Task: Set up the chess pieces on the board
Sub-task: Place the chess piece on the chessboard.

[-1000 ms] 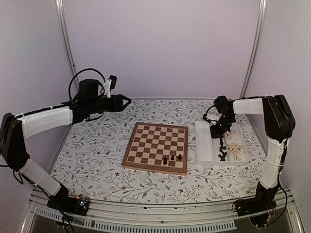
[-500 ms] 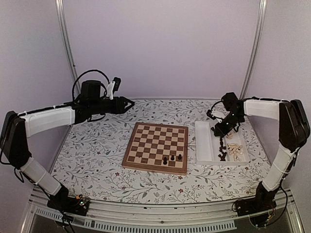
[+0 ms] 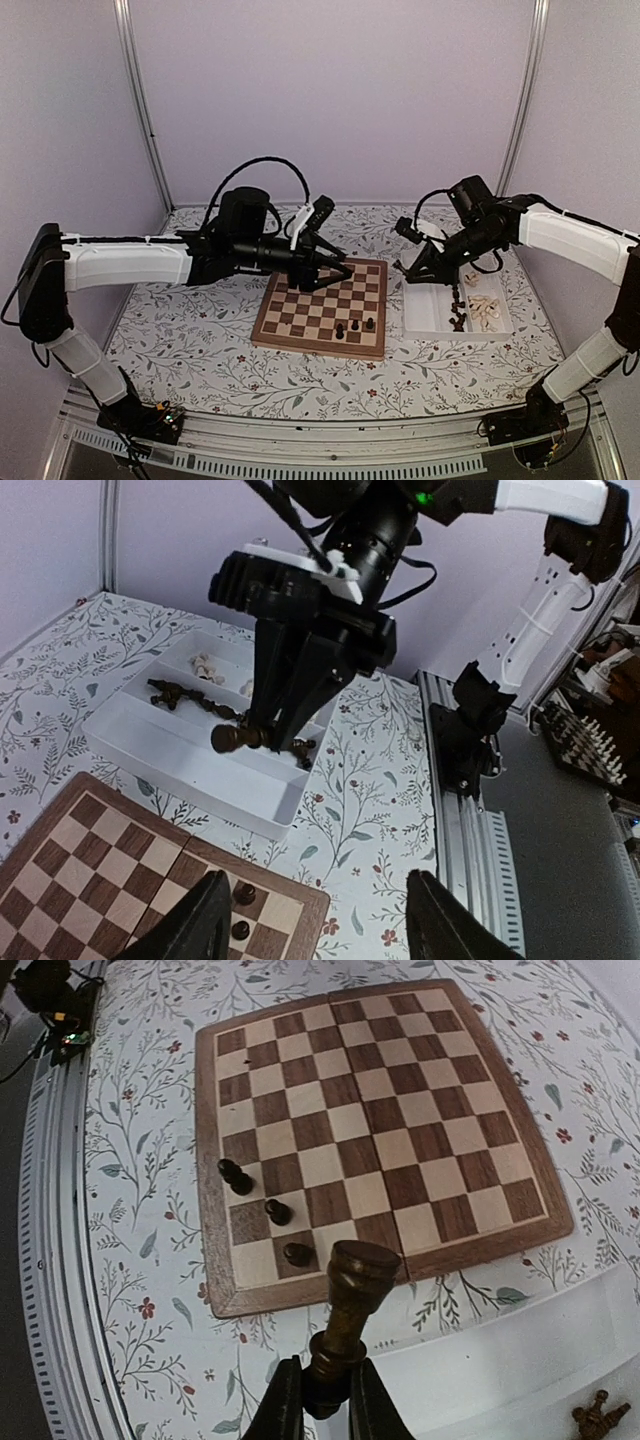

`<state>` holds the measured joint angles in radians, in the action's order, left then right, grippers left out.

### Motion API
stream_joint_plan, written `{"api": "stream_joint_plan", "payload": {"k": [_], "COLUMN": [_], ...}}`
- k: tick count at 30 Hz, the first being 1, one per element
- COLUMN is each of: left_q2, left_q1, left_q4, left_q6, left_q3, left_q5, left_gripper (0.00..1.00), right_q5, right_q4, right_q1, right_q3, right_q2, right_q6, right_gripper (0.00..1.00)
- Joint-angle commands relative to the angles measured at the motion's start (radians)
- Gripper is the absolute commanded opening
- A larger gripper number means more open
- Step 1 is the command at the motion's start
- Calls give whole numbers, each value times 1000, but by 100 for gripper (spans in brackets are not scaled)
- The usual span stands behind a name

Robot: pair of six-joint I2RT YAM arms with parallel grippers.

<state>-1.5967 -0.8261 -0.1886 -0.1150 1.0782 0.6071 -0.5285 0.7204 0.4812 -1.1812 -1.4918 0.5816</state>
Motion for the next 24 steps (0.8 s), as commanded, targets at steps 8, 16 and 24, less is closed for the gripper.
{"api": "stream_joint_plan", "payload": {"k": [8, 16, 24], "left_q2": [-201, -242, -250], "left_q1": [-25, -50, -50], "left_q4": [-187, -171, -176], "left_q6": [-319, -327, -334], "left_q3": [79, 111, 111], "left_q5": [71, 131, 180], "left_gripper": [62, 50, 37], "right_q5": [-43, -14, -1], "right_q4": [61, 53, 58], "right_q1": [203, 235, 236], "right_q3": [-101, -113, -124], "right_q2": [-8, -22, -32], "right_q6": [68, 64, 64], "right_gripper": [4, 4, 4]}}
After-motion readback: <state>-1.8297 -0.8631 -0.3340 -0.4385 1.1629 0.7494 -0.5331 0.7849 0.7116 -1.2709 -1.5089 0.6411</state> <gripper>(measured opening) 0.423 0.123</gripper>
